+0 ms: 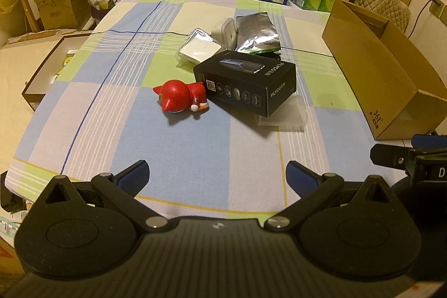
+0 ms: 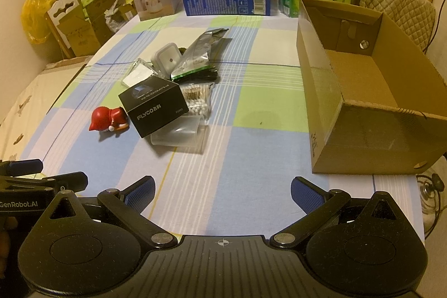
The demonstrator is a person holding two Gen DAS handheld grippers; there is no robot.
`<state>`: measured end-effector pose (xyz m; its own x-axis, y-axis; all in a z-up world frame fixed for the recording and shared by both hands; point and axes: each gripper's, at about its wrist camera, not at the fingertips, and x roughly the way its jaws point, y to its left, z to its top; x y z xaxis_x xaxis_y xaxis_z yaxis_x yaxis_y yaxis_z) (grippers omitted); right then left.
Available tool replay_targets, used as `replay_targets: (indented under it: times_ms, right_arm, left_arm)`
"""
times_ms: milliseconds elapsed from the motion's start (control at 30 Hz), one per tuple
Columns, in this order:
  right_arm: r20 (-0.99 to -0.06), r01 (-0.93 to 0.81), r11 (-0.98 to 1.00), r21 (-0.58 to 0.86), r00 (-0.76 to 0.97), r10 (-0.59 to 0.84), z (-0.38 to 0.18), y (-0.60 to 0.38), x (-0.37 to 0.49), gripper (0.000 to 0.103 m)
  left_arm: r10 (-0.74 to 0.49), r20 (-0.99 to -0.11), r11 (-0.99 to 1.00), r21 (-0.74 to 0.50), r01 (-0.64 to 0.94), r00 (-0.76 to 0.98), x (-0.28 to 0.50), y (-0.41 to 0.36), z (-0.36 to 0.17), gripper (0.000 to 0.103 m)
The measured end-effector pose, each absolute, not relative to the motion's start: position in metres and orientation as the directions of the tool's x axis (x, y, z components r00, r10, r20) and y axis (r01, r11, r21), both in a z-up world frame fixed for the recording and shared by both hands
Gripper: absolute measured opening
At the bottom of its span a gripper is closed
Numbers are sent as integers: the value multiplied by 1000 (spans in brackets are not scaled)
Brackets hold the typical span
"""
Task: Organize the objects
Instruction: 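Move the right tool toward the black FLYCO shaver box, then grasp the black FLYCO box with the right tool while the left tool approaches the red figurine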
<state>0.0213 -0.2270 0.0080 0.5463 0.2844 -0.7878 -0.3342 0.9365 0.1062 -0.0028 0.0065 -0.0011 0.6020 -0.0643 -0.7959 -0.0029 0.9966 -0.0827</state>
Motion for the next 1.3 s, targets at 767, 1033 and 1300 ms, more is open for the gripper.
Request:
replay_targets:
  times_ms: [767, 1033, 1300]
  right_arm:
    - [-755, -552, 832, 65, 518, 403, 42, -181, 48, 101]
    - [-805, -657, 750, 79, 402, 437, 21, -136, 103, 101]
    - [-858, -756, 651, 68, 288, 425, -13, -85, 147, 101]
  left_arm:
    - [-96, -765, 995, -91, 41, 636, 12, 55, 18, 102]
    - [-95, -779, 991, -16, 131, 620, 48, 86, 14, 102]
    - [-91, -807, 978, 38, 205, 583, 92, 98, -12, 102]
